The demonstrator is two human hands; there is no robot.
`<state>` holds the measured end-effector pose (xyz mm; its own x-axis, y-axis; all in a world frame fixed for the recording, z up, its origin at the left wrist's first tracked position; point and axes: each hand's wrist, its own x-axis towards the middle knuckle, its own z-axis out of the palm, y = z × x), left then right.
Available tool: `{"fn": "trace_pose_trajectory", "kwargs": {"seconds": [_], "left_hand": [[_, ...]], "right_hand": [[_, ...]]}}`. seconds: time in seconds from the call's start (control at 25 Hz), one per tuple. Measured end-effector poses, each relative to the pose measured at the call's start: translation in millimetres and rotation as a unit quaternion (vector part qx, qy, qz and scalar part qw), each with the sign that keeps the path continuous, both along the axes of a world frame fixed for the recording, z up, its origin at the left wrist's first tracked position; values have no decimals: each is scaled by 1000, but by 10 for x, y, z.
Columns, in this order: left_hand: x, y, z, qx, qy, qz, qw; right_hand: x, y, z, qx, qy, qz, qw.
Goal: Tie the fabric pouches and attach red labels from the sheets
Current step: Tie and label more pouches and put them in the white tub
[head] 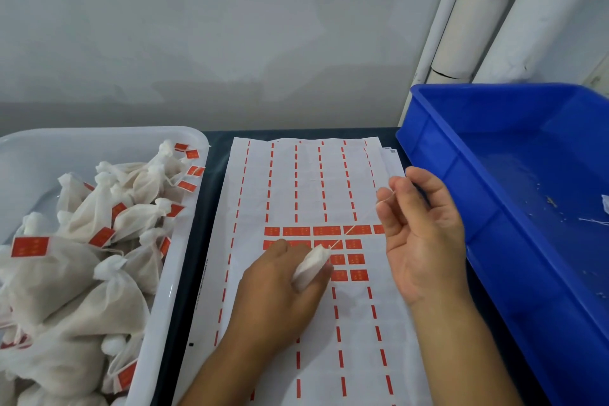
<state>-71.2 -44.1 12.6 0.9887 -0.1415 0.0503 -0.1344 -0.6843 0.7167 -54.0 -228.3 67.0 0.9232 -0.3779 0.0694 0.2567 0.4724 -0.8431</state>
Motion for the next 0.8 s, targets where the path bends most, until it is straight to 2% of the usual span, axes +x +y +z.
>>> {"fn": "trace_pose_trajectory", "kwargs": {"seconds": [0.04, 0.12, 0.2, 0.28, 0.36, 0.44, 0.56, 0.8], "left_hand": [[3, 2, 5, -1, -5, 0, 1000], [0, 4, 41, -50, 2, 23, 998], [-8, -1, 97, -137, 35, 64, 988], [-15, -22, 154, -193, 74, 90, 974], [-12, -34, 190, -225, 102, 100, 964], [-7, -33, 208, -246, 107, 92, 959], [-7, -36, 216, -270, 91, 47, 957], [13, -15, 169, -263, 95, 34, 959]], "right_hand": [[3, -13, -9, -21, 7, 1, 1000], [26, 4, -71, -149, 68, 13, 986], [46, 61, -173, -309, 135, 28, 941], [45, 115, -222, -394, 131, 30, 909], [25, 135, -197, -414, 70, 57, 906], [1, 151, -197, -417, 11, 135, 899], [-32, 190, -250, -441, -18, 231, 867], [-36, 193, -229, -467, -29, 201, 861]]}}
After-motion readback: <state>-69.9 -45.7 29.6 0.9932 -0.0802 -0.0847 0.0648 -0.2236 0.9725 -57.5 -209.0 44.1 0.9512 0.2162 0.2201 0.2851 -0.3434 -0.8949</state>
